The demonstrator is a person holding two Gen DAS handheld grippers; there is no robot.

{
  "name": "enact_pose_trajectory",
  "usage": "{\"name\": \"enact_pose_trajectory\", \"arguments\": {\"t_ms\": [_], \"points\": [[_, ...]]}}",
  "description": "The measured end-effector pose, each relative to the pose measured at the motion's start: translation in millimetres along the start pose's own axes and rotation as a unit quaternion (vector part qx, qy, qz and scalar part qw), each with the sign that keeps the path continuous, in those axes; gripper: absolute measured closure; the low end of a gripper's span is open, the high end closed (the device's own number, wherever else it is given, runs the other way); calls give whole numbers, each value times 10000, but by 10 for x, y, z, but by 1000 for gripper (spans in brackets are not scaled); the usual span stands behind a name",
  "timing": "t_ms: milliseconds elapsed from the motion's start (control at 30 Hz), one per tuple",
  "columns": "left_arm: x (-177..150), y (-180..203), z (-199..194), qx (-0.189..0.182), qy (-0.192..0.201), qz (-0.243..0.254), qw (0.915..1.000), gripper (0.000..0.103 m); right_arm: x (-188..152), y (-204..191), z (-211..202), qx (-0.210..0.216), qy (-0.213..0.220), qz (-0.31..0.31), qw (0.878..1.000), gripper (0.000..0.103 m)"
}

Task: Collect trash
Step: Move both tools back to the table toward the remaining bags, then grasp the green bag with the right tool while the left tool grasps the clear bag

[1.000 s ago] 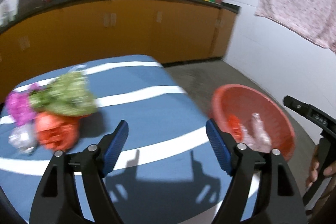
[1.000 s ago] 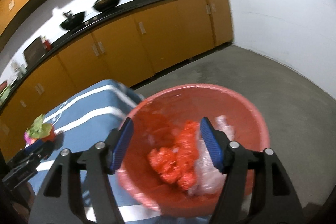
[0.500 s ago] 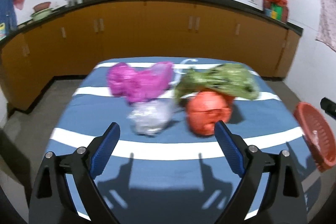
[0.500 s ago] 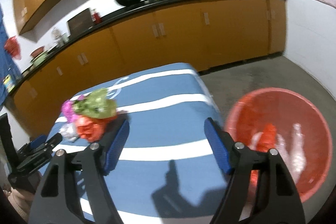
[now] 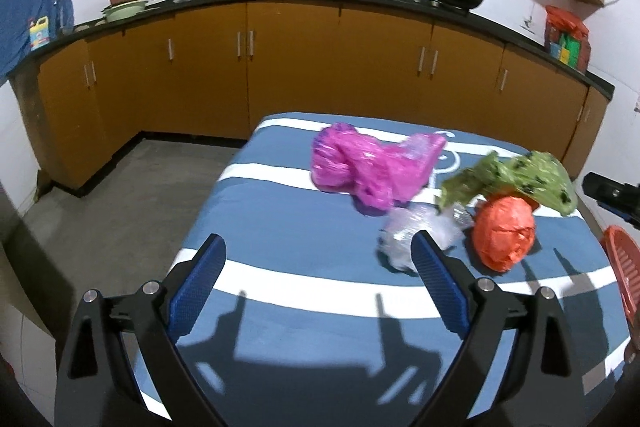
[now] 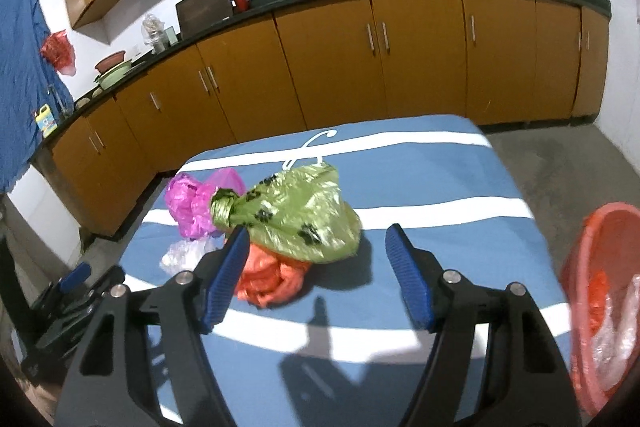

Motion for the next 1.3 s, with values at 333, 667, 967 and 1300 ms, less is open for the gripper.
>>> {"name": "enact_pose_trajectory", "arguments": {"t_ms": [333, 667, 967, 1300], "points": [[-10, -90, 90, -61, -70, -60, 9999, 10, 87, 3, 453, -21, -336, 160, 9993, 43], [24, 44, 105, -159, -61, 52, 9998, 10, 63, -242, 376, 356, -346, -91, 9987, 100], [50, 141, 98, -229, -57, 143, 9996, 10, 440, -447, -116, 627, 419, -139, 9971, 101], [82, 398, 200, -405, -120, 390, 9983, 10, 559, 95, -559, -169, 991, -122, 9949, 101]]}}
Point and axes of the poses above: each gripper's, at about its wrist camera, not at the fingertips, and z roughly the way its jaws point, y to its right, x to its top, the point moved 8 cm from there along z, roughly the way its jaws point, and after that the axes turned 2 degrees about z, right-handed, at the moved point
